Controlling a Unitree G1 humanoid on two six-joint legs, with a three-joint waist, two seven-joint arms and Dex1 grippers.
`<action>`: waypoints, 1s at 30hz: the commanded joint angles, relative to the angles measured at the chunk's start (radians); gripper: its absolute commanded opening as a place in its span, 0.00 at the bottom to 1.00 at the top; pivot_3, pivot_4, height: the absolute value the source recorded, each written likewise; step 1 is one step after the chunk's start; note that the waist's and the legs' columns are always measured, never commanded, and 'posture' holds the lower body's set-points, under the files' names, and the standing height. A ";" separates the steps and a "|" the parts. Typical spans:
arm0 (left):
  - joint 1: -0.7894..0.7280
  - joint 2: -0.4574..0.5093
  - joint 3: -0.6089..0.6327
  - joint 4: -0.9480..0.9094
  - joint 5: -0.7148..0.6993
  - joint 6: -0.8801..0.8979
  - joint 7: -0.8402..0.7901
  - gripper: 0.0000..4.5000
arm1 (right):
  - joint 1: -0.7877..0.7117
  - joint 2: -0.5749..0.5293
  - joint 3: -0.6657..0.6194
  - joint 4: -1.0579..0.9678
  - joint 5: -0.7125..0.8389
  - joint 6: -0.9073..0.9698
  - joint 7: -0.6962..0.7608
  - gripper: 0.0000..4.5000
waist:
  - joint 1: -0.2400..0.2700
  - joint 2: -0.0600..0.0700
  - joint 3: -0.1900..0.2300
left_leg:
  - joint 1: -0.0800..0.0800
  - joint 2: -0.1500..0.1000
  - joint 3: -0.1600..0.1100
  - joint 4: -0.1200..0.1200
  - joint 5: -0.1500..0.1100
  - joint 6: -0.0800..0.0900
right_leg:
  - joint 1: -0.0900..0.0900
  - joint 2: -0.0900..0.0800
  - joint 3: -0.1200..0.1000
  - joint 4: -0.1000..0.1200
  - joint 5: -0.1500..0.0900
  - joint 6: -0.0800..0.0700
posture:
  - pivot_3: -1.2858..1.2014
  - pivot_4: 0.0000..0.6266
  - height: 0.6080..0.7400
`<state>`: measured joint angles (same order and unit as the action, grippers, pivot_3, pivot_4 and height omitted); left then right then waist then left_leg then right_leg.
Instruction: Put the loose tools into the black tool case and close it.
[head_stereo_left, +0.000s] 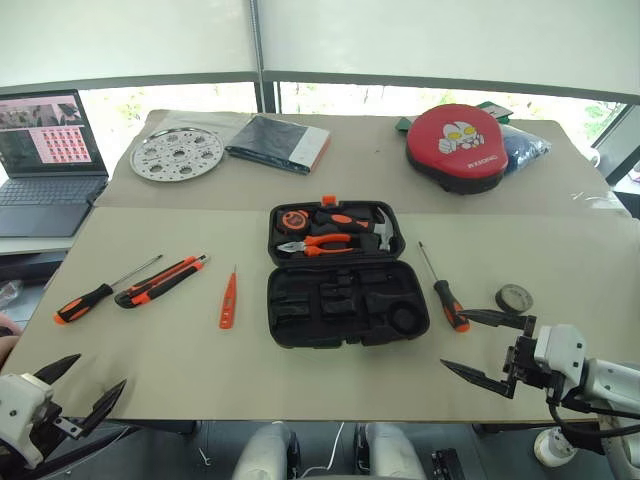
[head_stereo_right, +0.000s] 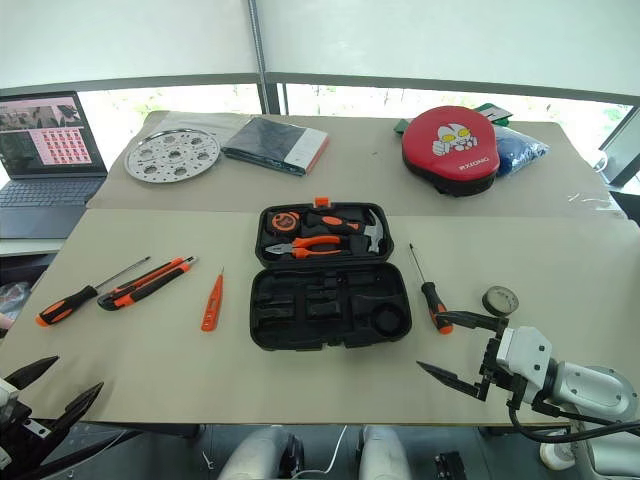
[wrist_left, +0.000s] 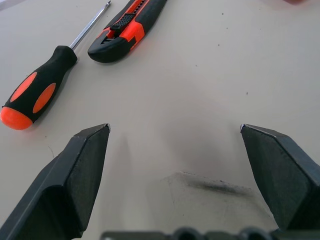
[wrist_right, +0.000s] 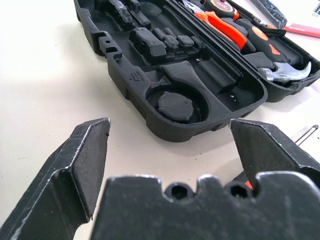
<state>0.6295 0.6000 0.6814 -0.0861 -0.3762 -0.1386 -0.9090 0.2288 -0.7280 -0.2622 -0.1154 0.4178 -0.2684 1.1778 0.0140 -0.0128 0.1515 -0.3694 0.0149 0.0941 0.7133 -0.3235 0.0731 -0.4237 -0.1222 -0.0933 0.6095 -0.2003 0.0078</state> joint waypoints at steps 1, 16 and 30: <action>0.021 -0.002 0.053 -0.044 -0.094 0.075 0.015 1.00 | -0.052 0.033 0.025 -0.057 0.069 0.023 -0.016 0.98 | 0.000 0.000 0.000 | 0.000 0.000 0.000 0.000 0.000 0.000 | 0.000 0.000 0.000 0.000 0.000 0.000 | 0.52 0.24 1.00; 0.000 0.144 0.289 0.010 -0.431 0.659 0.205 1.00 | -0.227 0.275 0.209 -0.397 0.228 0.224 -0.259 0.98 | 0.027 -0.003 0.003 | 0.000 0.002 -0.003 0.001 -0.002 -0.006 | -0.004 0.006 -0.003 0.002 -0.001 -0.001 | 0.52 0.24 1.00; -0.663 0.603 -0.317 0.536 -0.079 0.744 0.007 1.00 | -0.239 0.246 0.187 -0.403 0.210 0.242 -0.274 0.98 | -0.030 -0.004 0.002 | 0.001 0.002 0.003 -0.005 0.008 -0.024 | -0.004 0.018 -0.001 0.009 -0.002 -0.005 | 0.52 0.24 1.00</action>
<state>-0.0098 1.1642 0.3999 0.4072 -0.5113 0.6332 -0.8637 -0.0151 -0.4695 -0.0481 -0.4764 0.6163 -0.0256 0.9111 -0.0156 -0.0165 0.1536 -0.3682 0.0171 0.0972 0.7060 -0.3150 0.0480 -0.4298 -0.1039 -0.0938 0.6187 -0.2028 0.0025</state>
